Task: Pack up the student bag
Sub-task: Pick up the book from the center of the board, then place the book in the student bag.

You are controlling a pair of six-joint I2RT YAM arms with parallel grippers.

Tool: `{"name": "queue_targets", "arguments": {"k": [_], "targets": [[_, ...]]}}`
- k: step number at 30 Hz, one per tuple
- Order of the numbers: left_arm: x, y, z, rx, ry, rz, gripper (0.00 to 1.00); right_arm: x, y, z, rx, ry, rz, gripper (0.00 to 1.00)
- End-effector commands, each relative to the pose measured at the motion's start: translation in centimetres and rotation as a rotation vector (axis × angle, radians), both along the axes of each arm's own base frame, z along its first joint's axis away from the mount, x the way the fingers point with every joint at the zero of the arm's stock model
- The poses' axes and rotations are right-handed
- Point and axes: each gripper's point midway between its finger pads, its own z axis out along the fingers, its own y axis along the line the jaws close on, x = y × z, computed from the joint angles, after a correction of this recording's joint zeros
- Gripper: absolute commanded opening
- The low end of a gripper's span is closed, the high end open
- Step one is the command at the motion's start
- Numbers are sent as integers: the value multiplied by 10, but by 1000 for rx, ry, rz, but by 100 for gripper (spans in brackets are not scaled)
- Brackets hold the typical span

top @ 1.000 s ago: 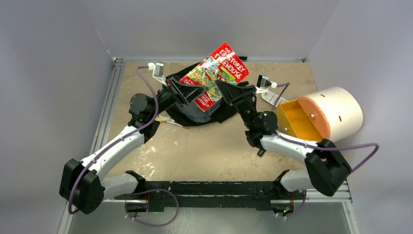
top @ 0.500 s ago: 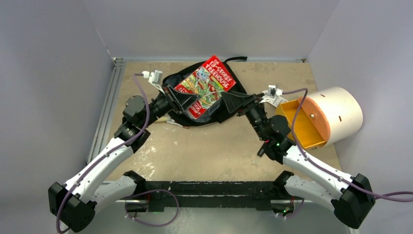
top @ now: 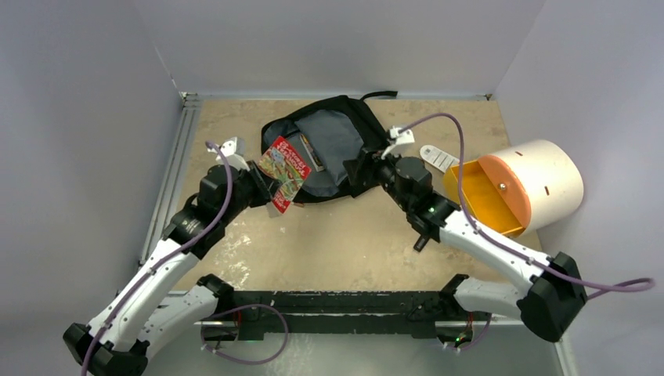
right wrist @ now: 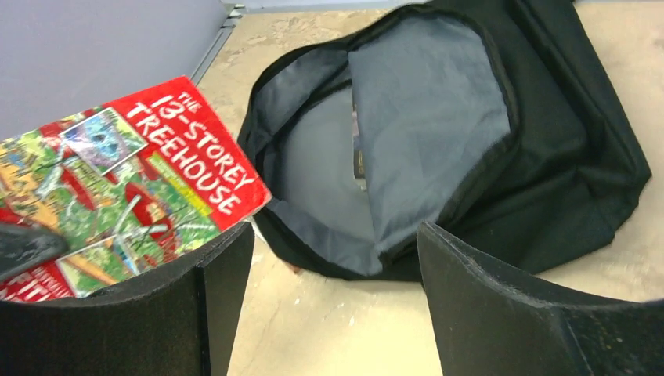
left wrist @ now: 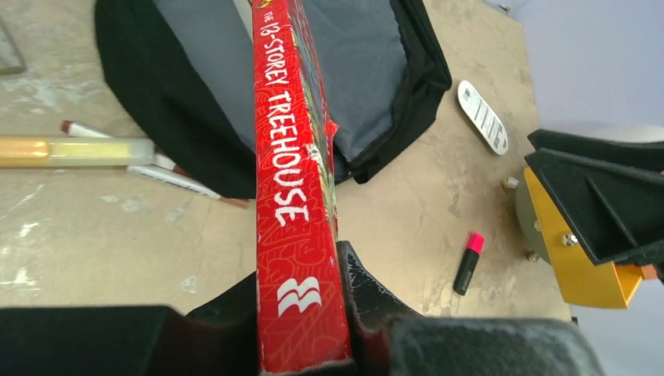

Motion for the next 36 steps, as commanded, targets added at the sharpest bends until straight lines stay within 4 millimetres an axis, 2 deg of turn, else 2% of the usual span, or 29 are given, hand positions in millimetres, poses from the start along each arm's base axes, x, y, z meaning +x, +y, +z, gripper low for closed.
{"name": "queue_targets", "arguments": {"k": [1, 5, 7, 10, 14, 18, 21, 26, 30, 36], "targets": [[-1, 23, 43, -14, -99, 103, 0, 24, 26, 26, -142, -77, 84, 79], [-11, 37, 33, 8, -57, 151, 0, 49, 47, -15, -350, 31, 149, 80], [-16, 41, 33, 12, -58, 158, 0, 61, 55, -47, -457, 107, 174, 80], [-21, 46, 35, 15, -63, 164, 0, 75, 65, -69, -532, 153, 181, 79], [-28, 51, 35, 22, -50, 172, 0, 93, 74, -79, -619, 140, 138, 79], [-31, 52, 33, 16, -48, 171, 0, 100, 80, -98, -787, 133, 89, 80], [-31, 50, 33, 13, -48, 162, 0, 104, 75, -116, -951, 126, 27, 80], [-30, 48, 33, 11, -49, 152, 0, 107, 55, -143, -1187, 115, -95, 82], [-30, 47, 33, 13, -53, 146, 0, 108, 46, -152, -1255, 121, -129, 82], [-29, 45, 33, 8, -54, 137, 0, 115, 38, -151, -1318, 95, -193, 81]]}}
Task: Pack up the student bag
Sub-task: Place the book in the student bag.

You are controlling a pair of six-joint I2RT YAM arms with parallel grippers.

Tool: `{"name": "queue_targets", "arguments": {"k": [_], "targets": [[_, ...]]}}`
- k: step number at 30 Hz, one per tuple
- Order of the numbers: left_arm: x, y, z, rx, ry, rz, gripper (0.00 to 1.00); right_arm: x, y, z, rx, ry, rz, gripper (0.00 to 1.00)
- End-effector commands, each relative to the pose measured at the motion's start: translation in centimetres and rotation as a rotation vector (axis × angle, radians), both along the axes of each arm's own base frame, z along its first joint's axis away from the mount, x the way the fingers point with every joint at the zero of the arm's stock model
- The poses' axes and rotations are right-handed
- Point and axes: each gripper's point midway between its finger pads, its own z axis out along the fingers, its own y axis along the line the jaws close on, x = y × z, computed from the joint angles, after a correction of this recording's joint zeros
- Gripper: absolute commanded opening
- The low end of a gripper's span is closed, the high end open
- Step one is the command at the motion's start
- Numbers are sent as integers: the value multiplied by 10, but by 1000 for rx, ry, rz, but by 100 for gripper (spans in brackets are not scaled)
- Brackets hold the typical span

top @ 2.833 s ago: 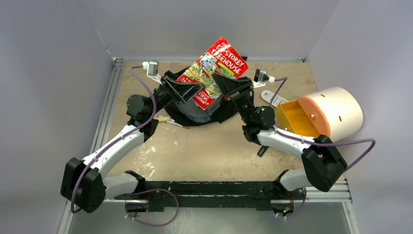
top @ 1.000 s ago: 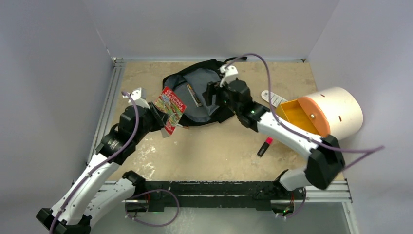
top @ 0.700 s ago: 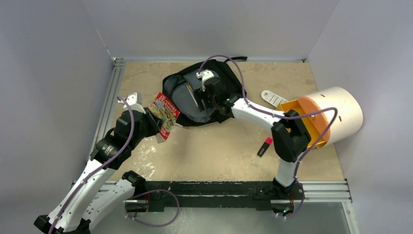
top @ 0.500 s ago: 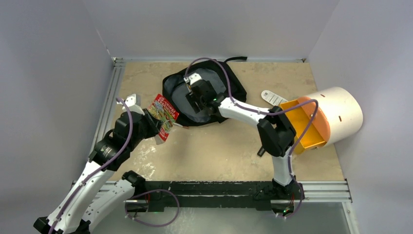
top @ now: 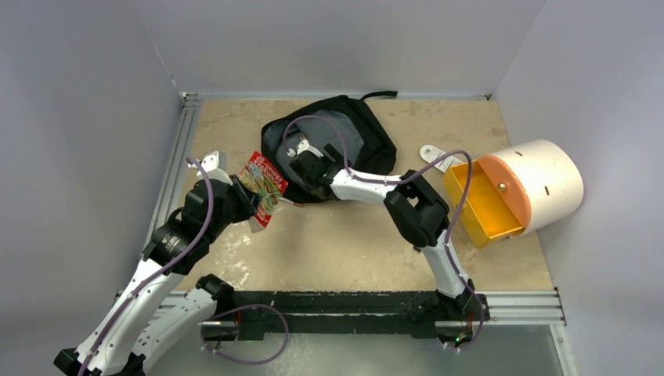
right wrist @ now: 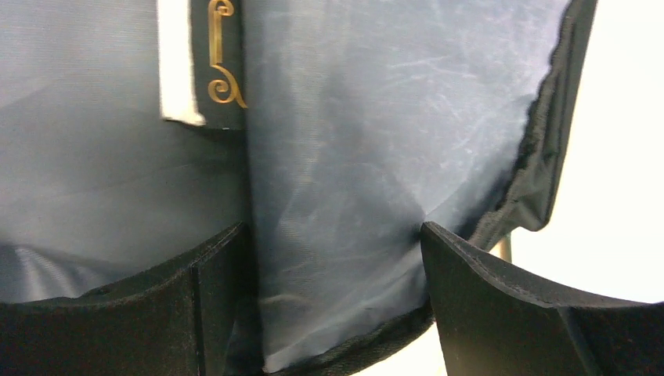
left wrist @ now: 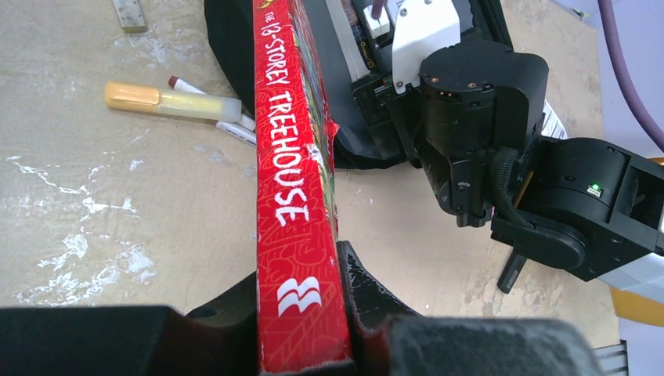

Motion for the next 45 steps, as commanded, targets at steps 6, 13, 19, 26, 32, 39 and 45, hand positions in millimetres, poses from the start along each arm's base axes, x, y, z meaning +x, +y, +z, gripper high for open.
{"name": "queue_targets", "arguments": {"k": [6, 13, 19, 26, 32, 39, 45], "targets": [[10, -11, 40, -82, -121, -26, 0, 29, -8, 34, -63, -165, -75, 79], [10, -14, 43, -90, -129, -41, 0, 44, 4, 44, -27, -198, -73, 68], [11, -16, 43, -91, -125, -47, 0, 44, -3, 60, -5, -219, -102, 50], [23, -31, 48, -127, -141, -78, 0, 42, -3, 84, 179, -174, -88, 29], [41, -50, 43, -179, -134, -96, 0, 46, -15, 92, 239, -176, -127, 8], [77, -67, 61, -214, -212, -86, 0, 43, -17, 107, 320, -196, -121, 0], [113, -74, 59, -241, -199, -85, 0, 37, -15, 109, 392, -204, -113, 0]]}}
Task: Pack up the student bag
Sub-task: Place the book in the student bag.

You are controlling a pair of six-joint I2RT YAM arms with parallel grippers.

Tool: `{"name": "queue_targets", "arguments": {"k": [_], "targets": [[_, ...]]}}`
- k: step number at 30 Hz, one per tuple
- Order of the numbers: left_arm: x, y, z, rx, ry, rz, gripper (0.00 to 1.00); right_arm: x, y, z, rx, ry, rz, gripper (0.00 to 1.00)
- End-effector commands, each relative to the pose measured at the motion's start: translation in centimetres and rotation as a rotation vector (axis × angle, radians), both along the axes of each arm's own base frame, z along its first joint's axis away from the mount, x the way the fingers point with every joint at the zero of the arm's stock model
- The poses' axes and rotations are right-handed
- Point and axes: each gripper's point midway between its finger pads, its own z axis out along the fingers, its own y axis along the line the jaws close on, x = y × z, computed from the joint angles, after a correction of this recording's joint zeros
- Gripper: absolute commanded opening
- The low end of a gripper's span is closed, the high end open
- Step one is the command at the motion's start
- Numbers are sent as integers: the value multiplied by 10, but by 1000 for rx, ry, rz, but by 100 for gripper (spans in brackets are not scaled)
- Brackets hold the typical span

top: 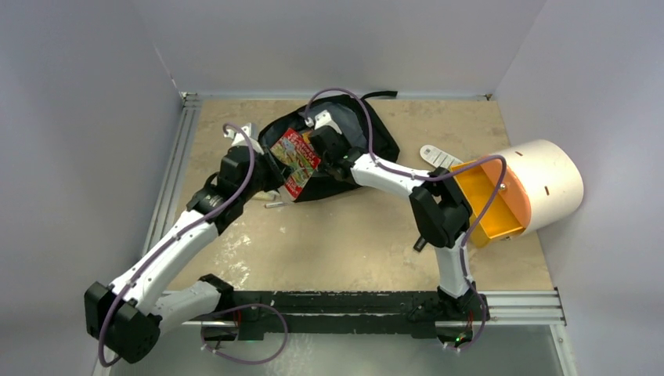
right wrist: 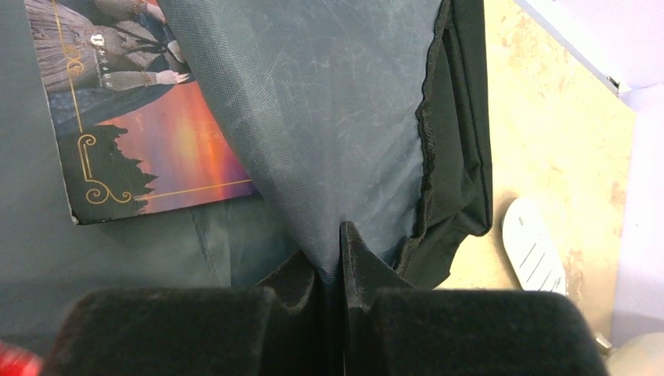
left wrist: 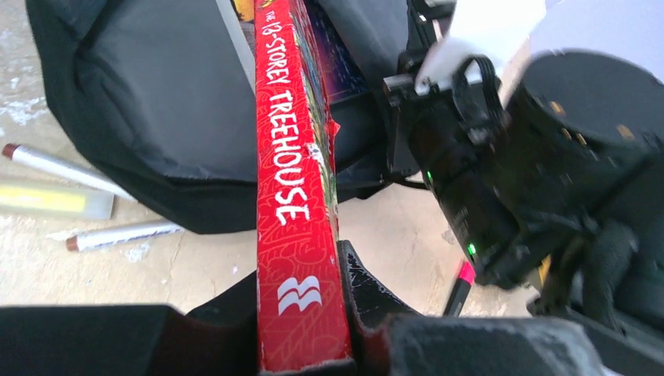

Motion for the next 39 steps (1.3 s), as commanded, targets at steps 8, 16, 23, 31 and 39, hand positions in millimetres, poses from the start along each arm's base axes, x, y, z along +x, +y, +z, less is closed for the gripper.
{"name": "queue_targets", "arguments": {"k": [8, 16, 23, 31, 39], "targets": [[63, 0, 43, -226, -116, -44, 0, 3, 12, 59, 249, -138, -20, 0], [84, -16, 41, -248, -115, -102, 0, 2, 22, 77, 362, -154, 5, 0], [110, -31, 25, -258, -69, -141, 0, 7, 25, 95, 421, -203, 13, 0], [133, -52, 18, -312, -96, -222, 0, 6, 24, 106, 431, -229, 35, 0], [158, -71, 3, -403, -142, -319, 0, 0, 22, 107, 447, -225, 42, 0]]}}
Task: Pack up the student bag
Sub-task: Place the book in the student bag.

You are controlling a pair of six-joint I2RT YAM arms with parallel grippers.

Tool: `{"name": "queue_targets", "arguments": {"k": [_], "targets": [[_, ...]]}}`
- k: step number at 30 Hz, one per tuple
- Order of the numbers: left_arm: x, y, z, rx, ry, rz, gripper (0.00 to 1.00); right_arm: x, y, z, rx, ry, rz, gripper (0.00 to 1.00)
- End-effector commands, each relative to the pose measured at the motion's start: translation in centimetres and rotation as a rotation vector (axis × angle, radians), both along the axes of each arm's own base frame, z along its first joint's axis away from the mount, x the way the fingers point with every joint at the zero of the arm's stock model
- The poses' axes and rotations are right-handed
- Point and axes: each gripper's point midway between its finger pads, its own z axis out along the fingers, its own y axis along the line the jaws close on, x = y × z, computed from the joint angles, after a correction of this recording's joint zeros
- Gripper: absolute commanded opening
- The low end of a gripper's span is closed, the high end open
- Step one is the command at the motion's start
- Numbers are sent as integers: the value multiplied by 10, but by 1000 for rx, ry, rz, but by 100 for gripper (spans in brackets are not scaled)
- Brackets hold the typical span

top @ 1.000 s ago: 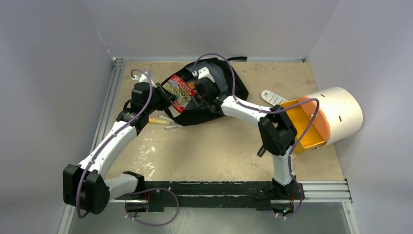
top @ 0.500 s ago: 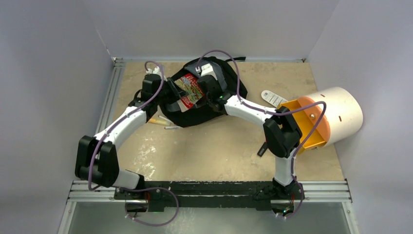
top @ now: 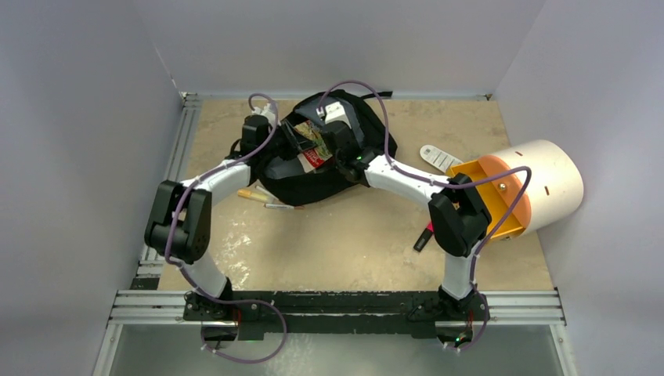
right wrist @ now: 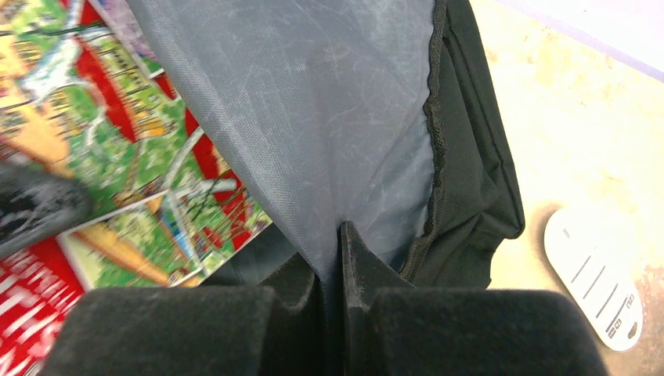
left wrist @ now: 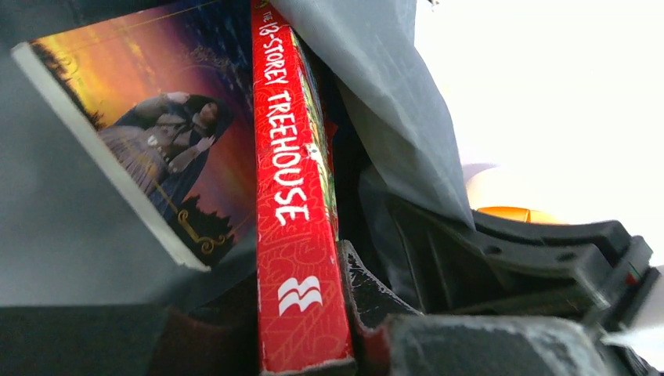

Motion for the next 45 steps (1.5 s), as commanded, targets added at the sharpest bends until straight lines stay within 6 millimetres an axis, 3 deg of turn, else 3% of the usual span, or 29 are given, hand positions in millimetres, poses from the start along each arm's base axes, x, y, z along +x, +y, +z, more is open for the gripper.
{"name": "queue_targets", "arguments": {"k": [1, 12, 20, 21, 27, 32, 38, 45], "targets": [[30, -18, 62, -133, -242, -72, 0, 4, 16, 73, 198, -160, 21, 0], [77, -38, 40, -232, -224, -84, 0, 2, 21, 69, 234, -142, 32, 0], [86, -49, 3, -204, -151, -56, 0, 2, 23, 67, 245, -134, 31, 0], [87, -50, -2, -190, -138, -54, 2, 2, 23, 66, 243, -132, 32, 0], [92, -49, -27, -96, -41, -22, 46, 0, 25, 63, 244, -119, 44, 0], [88, -44, -31, -44, -16, -13, 63, 0, 24, 59, 239, -114, 43, 0], [81, -28, -24, 41, -2, 30, 69, -1, 23, 58, 233, -113, 40, 0], [65, 6, 3, 170, -62, 101, 73, -1, 18, 54, 205, -109, 25, 0]]}}
